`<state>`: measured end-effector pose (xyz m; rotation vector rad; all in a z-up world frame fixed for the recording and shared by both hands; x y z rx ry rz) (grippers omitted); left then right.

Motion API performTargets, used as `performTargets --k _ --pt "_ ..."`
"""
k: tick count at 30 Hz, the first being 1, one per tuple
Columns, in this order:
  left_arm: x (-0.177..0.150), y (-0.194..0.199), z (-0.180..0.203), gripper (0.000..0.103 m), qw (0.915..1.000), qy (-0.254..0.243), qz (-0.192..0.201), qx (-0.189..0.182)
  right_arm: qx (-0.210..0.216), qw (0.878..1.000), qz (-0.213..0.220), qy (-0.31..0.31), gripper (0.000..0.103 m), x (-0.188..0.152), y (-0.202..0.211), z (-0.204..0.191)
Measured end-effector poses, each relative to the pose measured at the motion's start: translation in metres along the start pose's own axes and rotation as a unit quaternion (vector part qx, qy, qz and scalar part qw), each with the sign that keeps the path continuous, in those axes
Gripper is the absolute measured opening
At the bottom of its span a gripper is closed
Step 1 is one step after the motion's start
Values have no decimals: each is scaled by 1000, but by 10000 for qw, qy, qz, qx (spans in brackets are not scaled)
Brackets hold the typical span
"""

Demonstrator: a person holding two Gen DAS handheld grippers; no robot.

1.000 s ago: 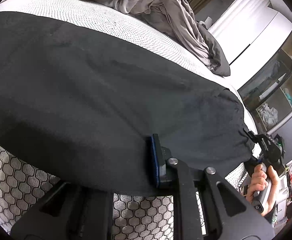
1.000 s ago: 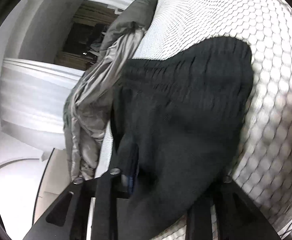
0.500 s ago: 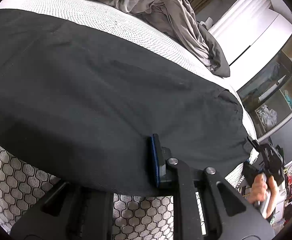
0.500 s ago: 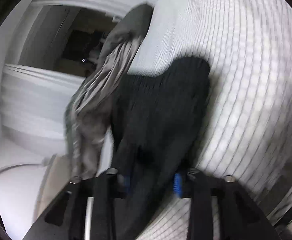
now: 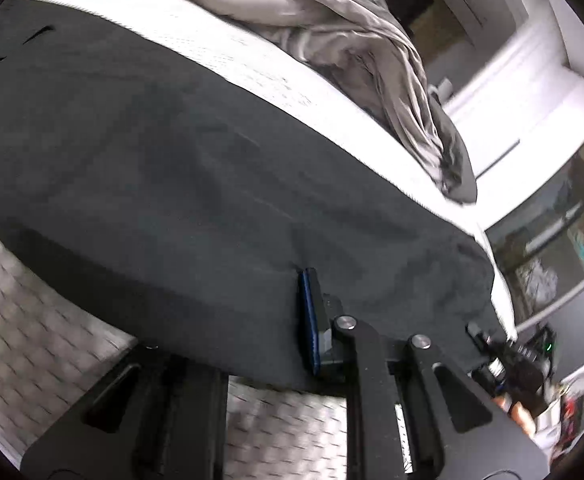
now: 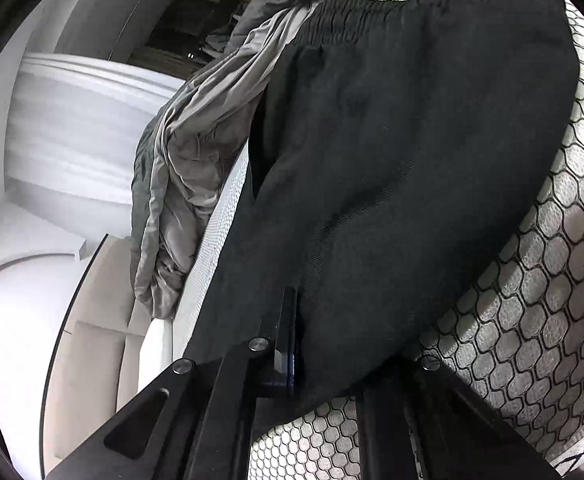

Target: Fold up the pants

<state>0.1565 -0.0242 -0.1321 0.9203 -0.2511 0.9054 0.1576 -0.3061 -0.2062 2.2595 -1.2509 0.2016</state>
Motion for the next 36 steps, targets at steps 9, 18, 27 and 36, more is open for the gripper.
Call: performTargets --k 9,18,27,36 --pt "36 -5 -44 10 9976 656 142 160 -33 10000 -30 -47 8 1 -1 6" --pt "36 30 -63 13 9986 512 101 -10 -126 9999 -90 12 8 1 -3 7" --pt "50 25 -77 16 9969 778 11 112 -636 9967 97 498 12 -5 -1 0" --pt "62 15 -88 16 9940 1066 121 199 -860 9922 138 893 18 -14 -3 -6"
Point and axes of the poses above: each gripper's, at about its wrist camera, not at the fingertips, and y roughly against the way its jaws point, z to its right, x to its top, the point moved 9 cm from there along -y, roughly the way its jaws point, and after that the axes turned 2 degrees about z, right-handed, at the moved point
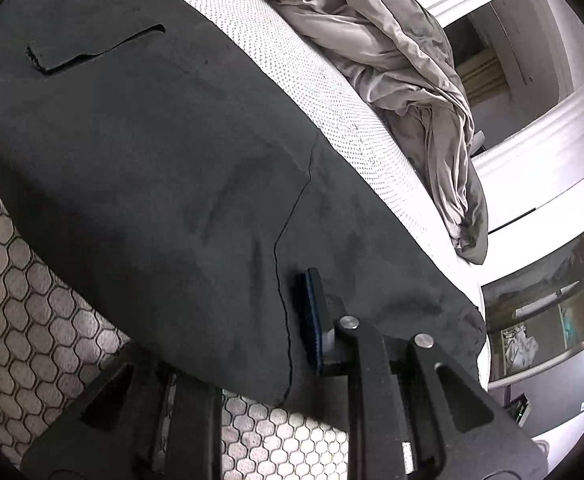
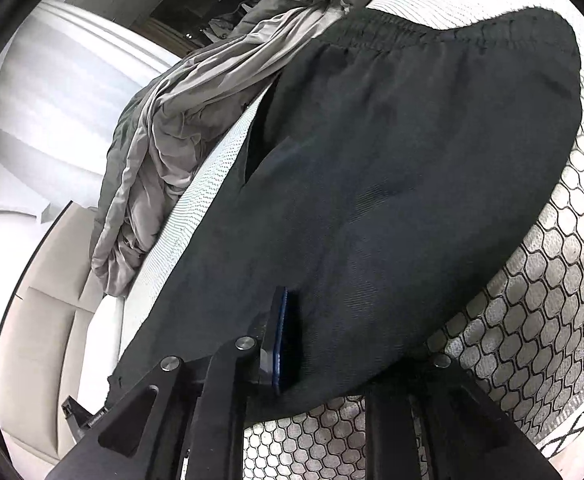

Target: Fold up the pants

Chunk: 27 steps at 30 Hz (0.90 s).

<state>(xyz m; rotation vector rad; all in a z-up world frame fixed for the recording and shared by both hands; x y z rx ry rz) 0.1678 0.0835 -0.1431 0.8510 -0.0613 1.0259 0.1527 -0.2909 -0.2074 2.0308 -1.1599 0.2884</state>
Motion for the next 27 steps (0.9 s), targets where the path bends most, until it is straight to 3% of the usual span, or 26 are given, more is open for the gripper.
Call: performTargets --k 11,15,18,22,27 --pt "-1 -4 7 14 9967 -648 208 443 -288 9993 71 231 18 -9 -1 -9" --pt "-1 -5 7 14 9971 -585 203 443 391 9986 -192 -293 24 -19 -5 -15" --pt "-1 -5 6 14 9970 -581 223 463 564 9970 -221 -478 24 -21 -5 -16" --pt "-1 -5 6 14 9965 -634 243 484 1245 9823 -561 -1285 24 -28 -9 -12" --pt "-2 -5 7 14 9968 -607 243 465 1215 9825 -576 -1290 24 -30 -10 -12"
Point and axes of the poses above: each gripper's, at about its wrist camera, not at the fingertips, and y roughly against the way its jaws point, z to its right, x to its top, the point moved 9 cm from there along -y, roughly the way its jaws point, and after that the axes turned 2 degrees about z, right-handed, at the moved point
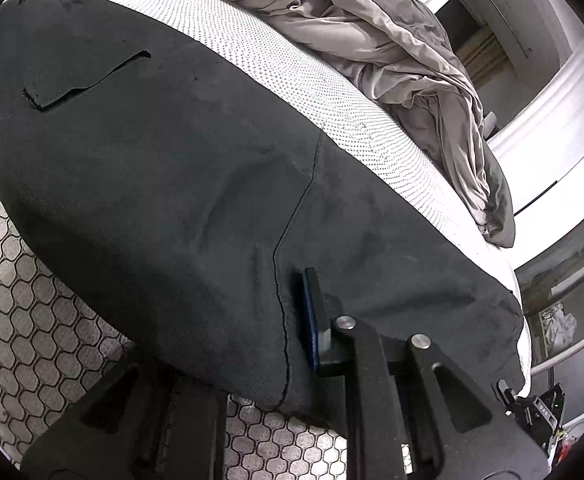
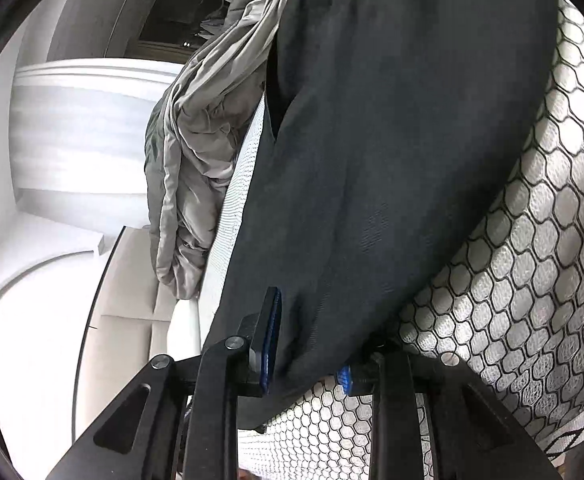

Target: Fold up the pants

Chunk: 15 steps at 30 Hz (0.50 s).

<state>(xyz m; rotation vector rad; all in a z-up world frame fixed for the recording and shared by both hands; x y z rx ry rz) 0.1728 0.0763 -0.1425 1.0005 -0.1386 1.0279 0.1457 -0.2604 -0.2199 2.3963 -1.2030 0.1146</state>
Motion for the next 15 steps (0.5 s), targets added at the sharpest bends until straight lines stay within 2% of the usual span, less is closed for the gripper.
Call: performTargets --k 8,15 --pt "0 4 -1 13 9999 49 43 -80 -59 10000 11 61 24 1 -2 -4" --pt "-5 21 -5 14 9998 -135 38 -140 -72 9999 -39 71 24 4 -2 -2"
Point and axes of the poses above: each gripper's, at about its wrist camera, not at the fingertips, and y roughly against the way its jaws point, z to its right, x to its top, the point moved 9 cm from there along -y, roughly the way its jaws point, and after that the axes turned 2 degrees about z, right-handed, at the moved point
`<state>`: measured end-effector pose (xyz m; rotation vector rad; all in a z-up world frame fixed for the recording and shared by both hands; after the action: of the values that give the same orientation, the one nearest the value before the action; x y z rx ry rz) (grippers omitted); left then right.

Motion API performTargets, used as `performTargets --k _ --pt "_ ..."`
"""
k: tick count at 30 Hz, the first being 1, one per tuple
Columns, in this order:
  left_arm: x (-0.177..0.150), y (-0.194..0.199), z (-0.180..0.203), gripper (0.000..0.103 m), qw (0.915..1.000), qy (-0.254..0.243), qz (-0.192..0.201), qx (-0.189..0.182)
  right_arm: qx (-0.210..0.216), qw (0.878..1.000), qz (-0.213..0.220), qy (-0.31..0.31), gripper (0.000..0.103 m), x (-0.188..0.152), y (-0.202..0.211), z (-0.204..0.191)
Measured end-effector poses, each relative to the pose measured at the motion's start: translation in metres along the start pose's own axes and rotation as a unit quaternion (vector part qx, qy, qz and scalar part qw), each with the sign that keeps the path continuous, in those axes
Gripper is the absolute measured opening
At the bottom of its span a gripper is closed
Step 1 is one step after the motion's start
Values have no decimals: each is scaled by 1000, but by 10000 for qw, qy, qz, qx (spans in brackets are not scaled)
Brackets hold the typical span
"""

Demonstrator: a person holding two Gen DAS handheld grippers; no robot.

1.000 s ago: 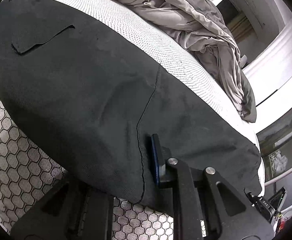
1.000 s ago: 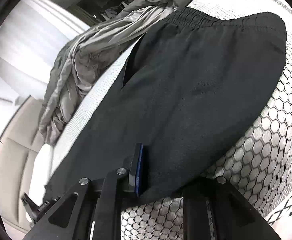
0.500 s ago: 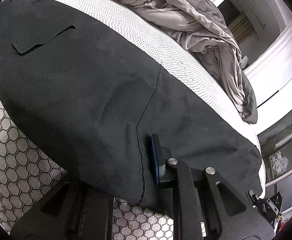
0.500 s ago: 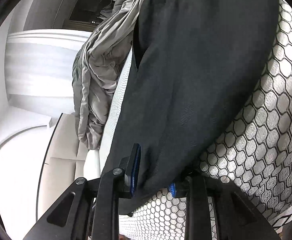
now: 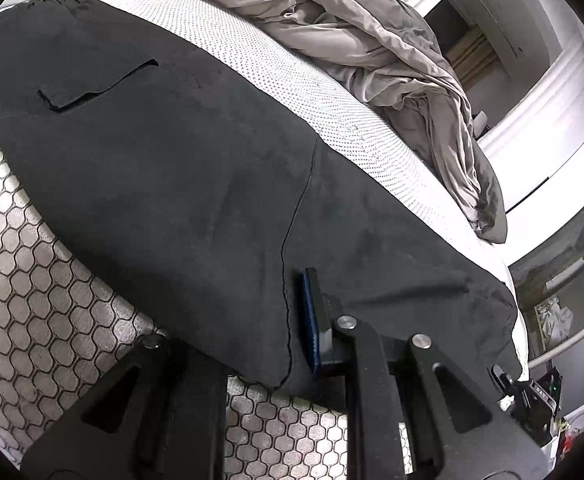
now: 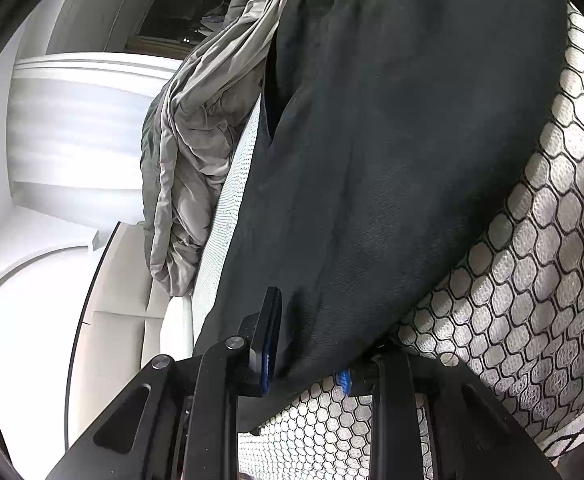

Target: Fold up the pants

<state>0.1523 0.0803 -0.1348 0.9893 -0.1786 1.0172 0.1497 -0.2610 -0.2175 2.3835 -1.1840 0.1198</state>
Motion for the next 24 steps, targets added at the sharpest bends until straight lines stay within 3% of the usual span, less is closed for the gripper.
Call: performTargets --k 5,9,16,19,24 --pt "23 -6 -12 20 9997 164 -40 156 -61 10000 16 44 24 1 0 -1" --pt "46 -13 -33 17 9983 536 -74 214 -81 9999 21 57 24 2 -1 0" --pt "47 18 -59 17 9987 401 64 311 -187 9997 71 160 24 1 -4 -1" --pt "54 29 -75 21 9981 551 107 248 -245 9994 94 204 24 2 -6 -2" --pt "80 23 -105 21 9935 985 282 490 -325 9991 141 247 24 2 -8 -4"
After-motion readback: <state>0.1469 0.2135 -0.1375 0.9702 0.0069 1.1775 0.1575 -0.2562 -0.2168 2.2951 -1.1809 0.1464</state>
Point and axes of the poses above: each gripper's, at about its wrist camera, not at the fingertips, and y roughly against the way its jaws point, z to its right, x to its top, the point moved 9 cm from there along -y, roughly the way its jaws point, and after that the axes turned 2 degrees about z, right-handed, at the moved point
